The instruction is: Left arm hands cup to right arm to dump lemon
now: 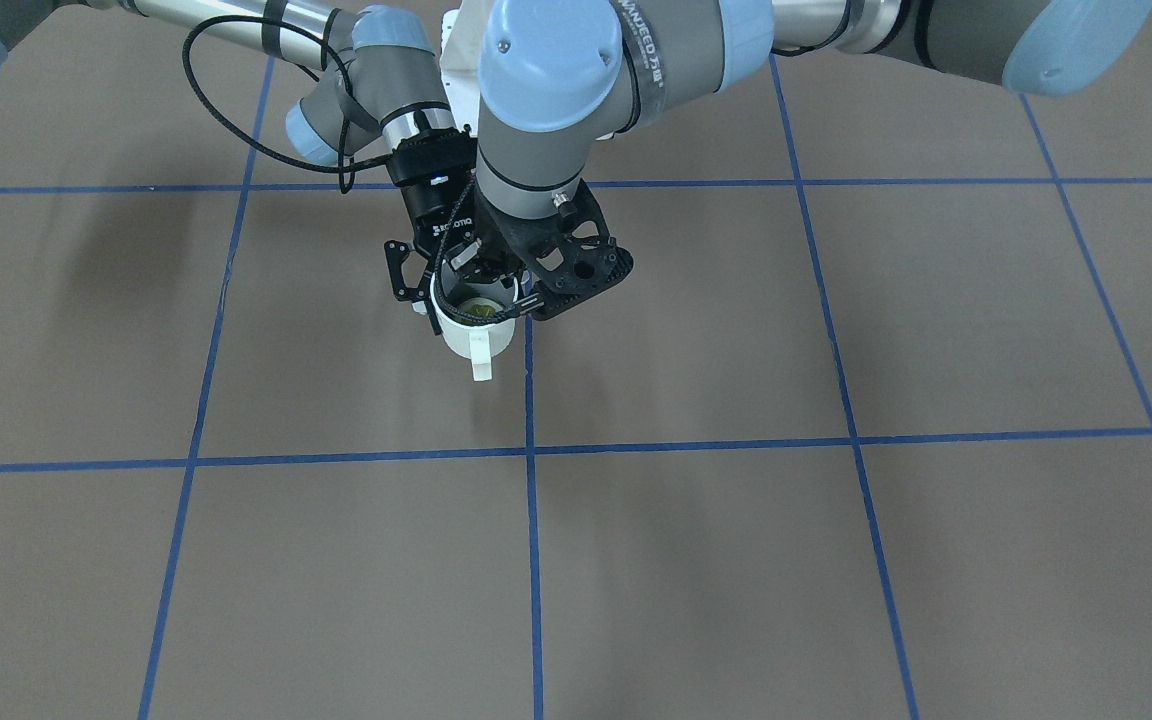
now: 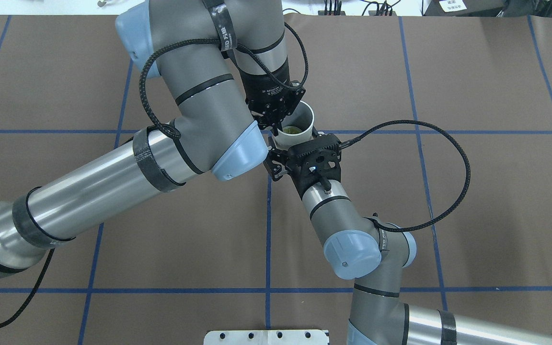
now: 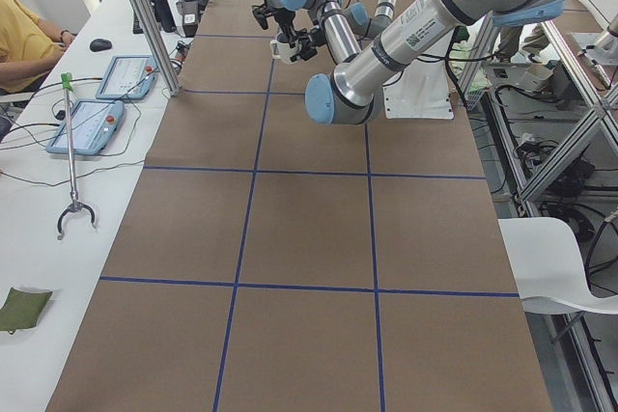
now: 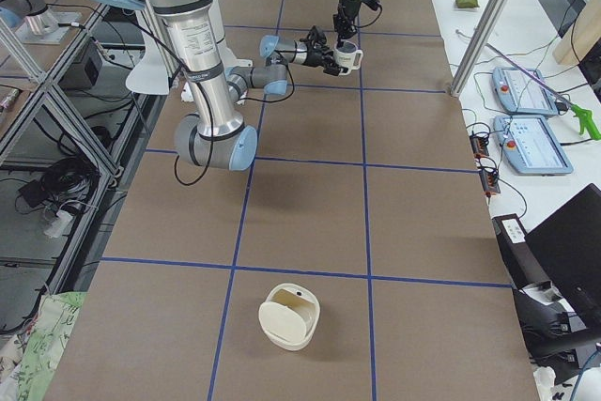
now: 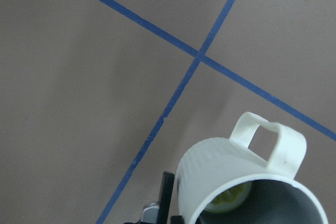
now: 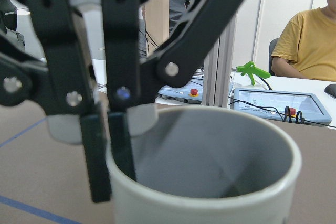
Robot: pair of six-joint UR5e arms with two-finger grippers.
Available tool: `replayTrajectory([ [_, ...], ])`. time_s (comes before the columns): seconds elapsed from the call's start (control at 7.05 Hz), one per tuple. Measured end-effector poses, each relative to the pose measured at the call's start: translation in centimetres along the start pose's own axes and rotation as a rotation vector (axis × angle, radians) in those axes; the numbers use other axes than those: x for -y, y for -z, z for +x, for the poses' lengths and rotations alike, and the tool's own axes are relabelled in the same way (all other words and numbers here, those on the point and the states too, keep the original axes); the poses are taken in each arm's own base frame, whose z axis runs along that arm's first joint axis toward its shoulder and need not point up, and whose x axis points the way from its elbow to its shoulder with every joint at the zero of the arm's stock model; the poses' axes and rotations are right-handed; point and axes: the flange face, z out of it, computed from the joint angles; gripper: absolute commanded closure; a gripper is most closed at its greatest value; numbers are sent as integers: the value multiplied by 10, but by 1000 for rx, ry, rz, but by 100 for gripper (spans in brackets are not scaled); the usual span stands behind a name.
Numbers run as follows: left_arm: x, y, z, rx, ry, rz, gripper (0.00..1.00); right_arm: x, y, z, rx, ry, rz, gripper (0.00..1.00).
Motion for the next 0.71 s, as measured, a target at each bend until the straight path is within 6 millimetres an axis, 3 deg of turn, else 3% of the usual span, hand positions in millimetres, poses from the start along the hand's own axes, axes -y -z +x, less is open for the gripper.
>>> replayTrajectory([
  [0.57, -1, -1, -1, 0, 7, -1, 100, 0, 0, 0, -1, 0, 1, 1],
  [0.71, -1, -1, -1, 0, 7, -1, 100, 0, 0, 1, -2, 0, 2, 7],
])
